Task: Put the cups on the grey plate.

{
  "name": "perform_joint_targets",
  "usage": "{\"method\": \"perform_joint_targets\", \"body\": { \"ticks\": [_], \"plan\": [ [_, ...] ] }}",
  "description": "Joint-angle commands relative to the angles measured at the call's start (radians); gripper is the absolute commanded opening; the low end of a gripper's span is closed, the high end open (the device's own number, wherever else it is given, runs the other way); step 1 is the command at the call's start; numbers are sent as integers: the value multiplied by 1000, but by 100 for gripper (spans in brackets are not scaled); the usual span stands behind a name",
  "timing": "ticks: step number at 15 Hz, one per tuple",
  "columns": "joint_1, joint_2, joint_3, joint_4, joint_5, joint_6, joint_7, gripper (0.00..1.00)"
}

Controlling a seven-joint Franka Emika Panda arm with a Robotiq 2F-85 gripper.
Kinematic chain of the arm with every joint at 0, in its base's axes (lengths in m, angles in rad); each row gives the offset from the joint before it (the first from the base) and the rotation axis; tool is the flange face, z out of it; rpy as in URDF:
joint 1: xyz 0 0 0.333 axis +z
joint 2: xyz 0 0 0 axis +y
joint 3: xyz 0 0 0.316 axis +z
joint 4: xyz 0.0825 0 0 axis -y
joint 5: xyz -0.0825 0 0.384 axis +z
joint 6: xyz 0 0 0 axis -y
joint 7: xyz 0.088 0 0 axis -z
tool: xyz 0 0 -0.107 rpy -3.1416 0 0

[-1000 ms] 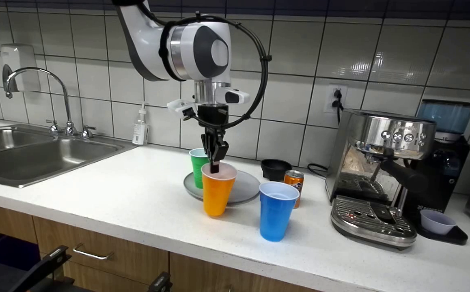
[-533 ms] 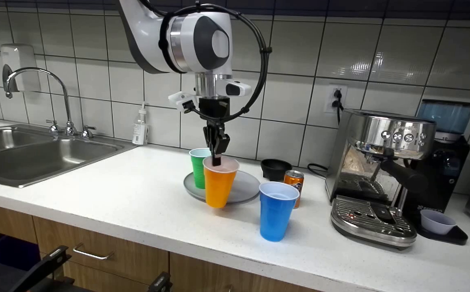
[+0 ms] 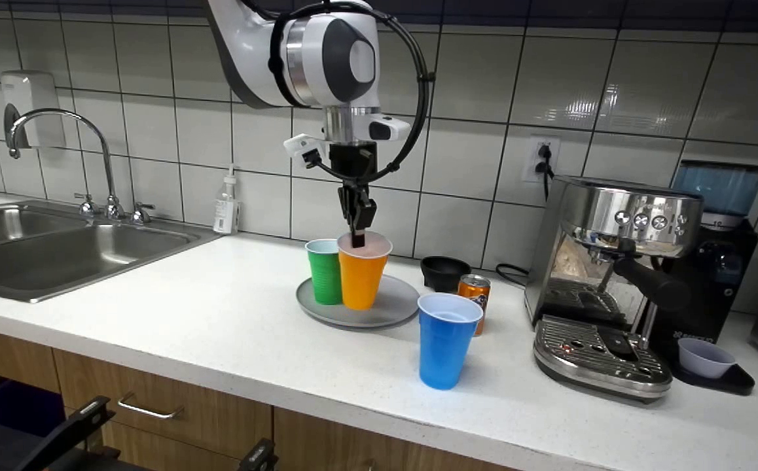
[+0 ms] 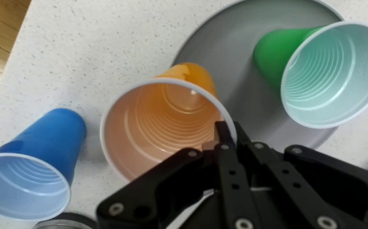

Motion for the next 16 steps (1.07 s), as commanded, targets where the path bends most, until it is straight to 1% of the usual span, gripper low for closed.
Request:
{"method": "perform_joint_targets", "body": {
  "ticks": [1, 9, 16],
  "plan": [
    [2, 80, 12, 113, 25, -20, 33, 1],
    [30, 272, 1, 347, 77, -52, 47, 1],
    [60, 391, -5, 516, 113, -87, 50, 1]
  ]
}}
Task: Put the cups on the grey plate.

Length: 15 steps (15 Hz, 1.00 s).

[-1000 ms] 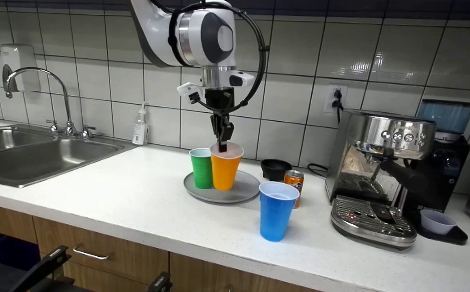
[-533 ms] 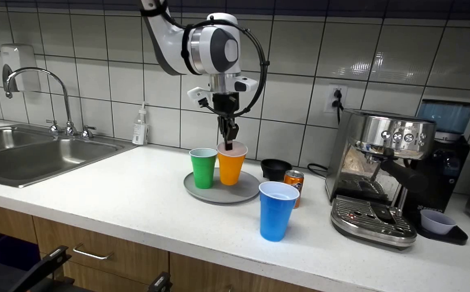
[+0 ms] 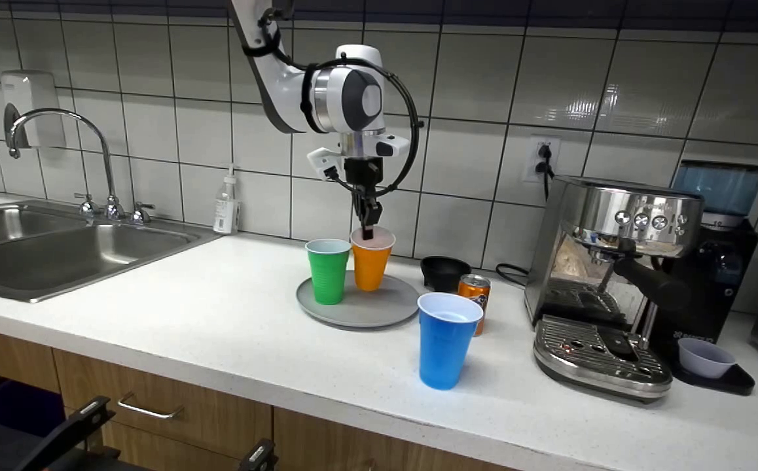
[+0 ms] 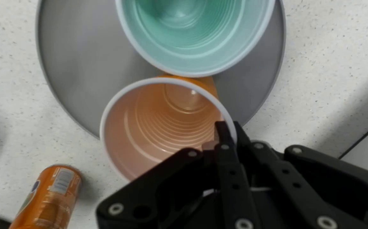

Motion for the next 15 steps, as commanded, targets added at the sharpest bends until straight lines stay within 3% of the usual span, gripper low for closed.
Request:
{"method": "perform_joint_targets", "body": {
  "ticks": [1, 14, 15],
  "plan": [
    [14, 69, -9, 117, 17, -63, 28, 1],
    [16, 206, -17, 314, 13, -162, 64, 1],
    [17, 211, -18, 321, 13, -168, 64, 30]
  ]
}}
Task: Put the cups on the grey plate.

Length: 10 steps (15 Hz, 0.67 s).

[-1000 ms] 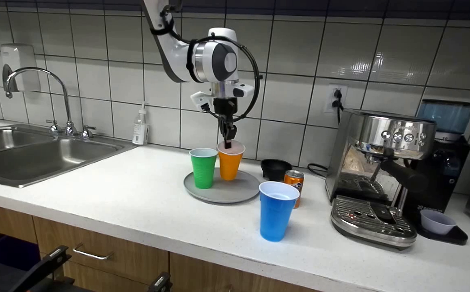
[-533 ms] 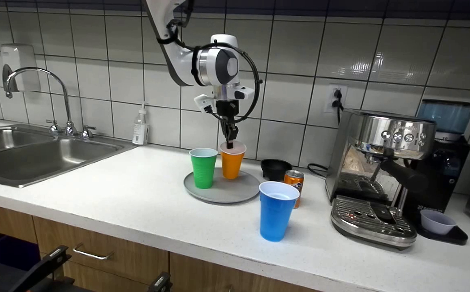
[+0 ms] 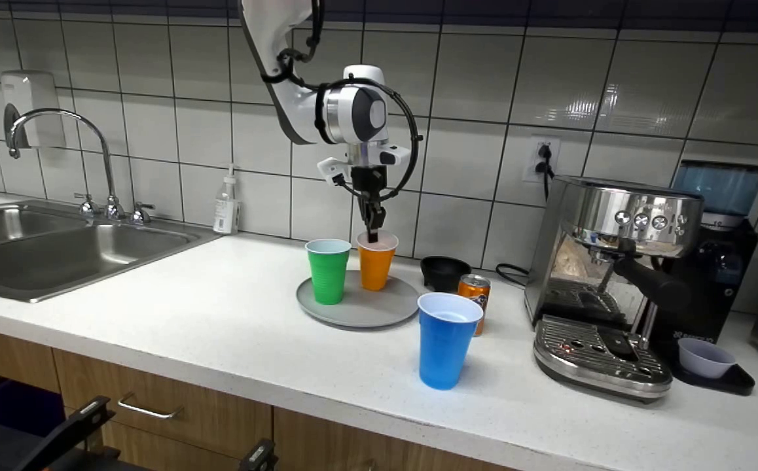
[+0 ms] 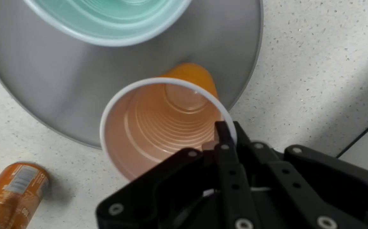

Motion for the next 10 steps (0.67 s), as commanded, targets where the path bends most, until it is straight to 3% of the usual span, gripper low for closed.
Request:
{"method": "perform_joint_targets", "body": {
  "ticks": [1, 10],
  "plan": [
    [9, 34, -10, 70, 10, -62, 19, 31],
    [1, -5, -1, 37, 19, -47, 3, 98]
  ]
}}
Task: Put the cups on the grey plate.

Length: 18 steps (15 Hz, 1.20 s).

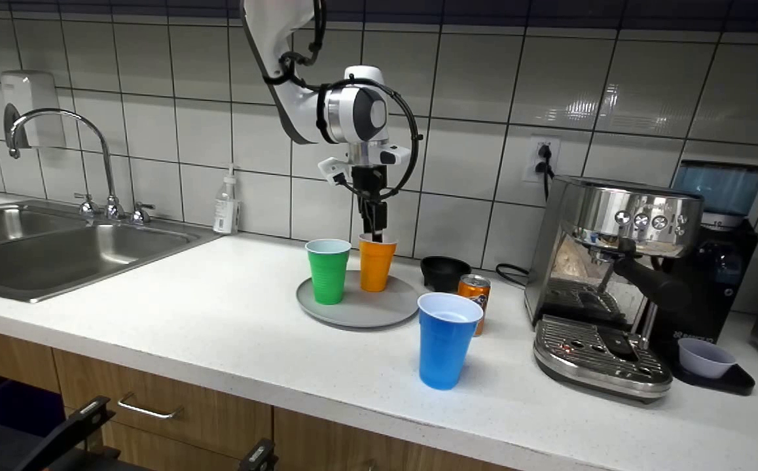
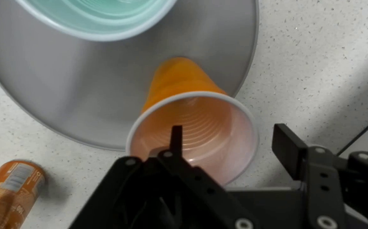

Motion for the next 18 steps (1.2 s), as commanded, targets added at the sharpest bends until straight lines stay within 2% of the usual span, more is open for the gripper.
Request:
{"method": "perform_joint_targets", "body": {
  "ticks": [1, 10, 18],
  "plan": [
    [0, -34, 0, -12, 21, -16, 0, 100],
    [-6, -139, -18, -133, 14, 20, 0, 100],
    [-13, -274, -86, -346, -12, 64, 22, 100]
  ]
}}
